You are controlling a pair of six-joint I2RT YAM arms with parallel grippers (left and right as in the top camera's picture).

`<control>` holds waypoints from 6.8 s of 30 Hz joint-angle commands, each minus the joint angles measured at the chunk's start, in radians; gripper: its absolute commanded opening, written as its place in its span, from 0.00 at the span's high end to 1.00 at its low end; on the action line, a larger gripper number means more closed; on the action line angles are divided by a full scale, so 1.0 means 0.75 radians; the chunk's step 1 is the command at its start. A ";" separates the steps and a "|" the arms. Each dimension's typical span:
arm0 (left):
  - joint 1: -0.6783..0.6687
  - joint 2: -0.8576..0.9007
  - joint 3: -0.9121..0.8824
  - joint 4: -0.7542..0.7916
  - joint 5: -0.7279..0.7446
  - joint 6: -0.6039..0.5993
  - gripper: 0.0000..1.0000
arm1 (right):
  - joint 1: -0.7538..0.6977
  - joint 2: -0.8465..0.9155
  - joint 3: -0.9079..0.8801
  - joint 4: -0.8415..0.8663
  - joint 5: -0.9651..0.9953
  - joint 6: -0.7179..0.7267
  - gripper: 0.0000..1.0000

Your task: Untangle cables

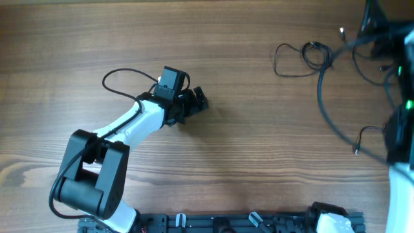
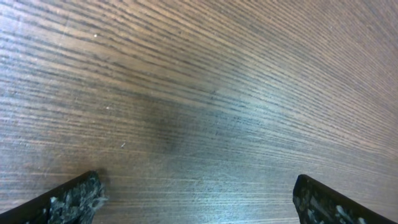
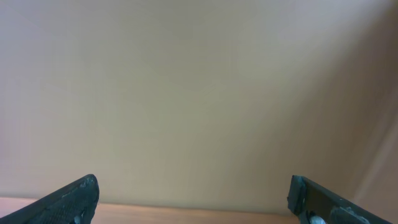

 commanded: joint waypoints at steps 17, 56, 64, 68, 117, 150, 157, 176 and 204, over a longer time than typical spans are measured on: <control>-0.006 0.008 -0.007 0.001 -0.017 0.016 0.00 | 0.108 -1.121 -0.504 -0.095 -0.109 0.114 0.00; -0.006 0.008 -0.007 0.001 -0.018 0.016 0.00 | 0.260 -1.261 -0.614 -0.391 -0.050 -0.294 0.00; -0.006 0.008 -0.007 0.001 -0.018 0.016 0.00 | 0.260 -1.258 -1.084 -0.166 -0.150 -0.101 0.00; -0.006 0.008 -0.007 0.001 -0.018 0.016 0.00 | 0.260 -1.258 -1.310 -0.045 -0.078 -0.007 0.00; -0.006 0.008 -0.007 0.001 -0.018 0.016 0.00 | 0.260 -1.378 -1.686 0.274 0.040 0.094 0.00; -0.006 0.008 -0.007 0.001 -0.017 0.016 0.00 | 0.261 -1.400 -1.686 0.249 0.275 0.018 0.00; -0.006 0.008 -0.006 0.001 -0.018 0.016 0.00 | 0.261 -1.400 -1.686 0.249 0.271 -0.024 0.00; -0.006 0.008 -0.007 0.001 -0.018 0.016 0.00 | 0.261 -1.399 -1.686 0.250 0.271 -0.023 0.00; 0.112 -0.702 -0.087 -0.170 -0.212 0.612 0.00 | 0.261 -1.399 -1.686 0.250 0.271 -0.023 0.00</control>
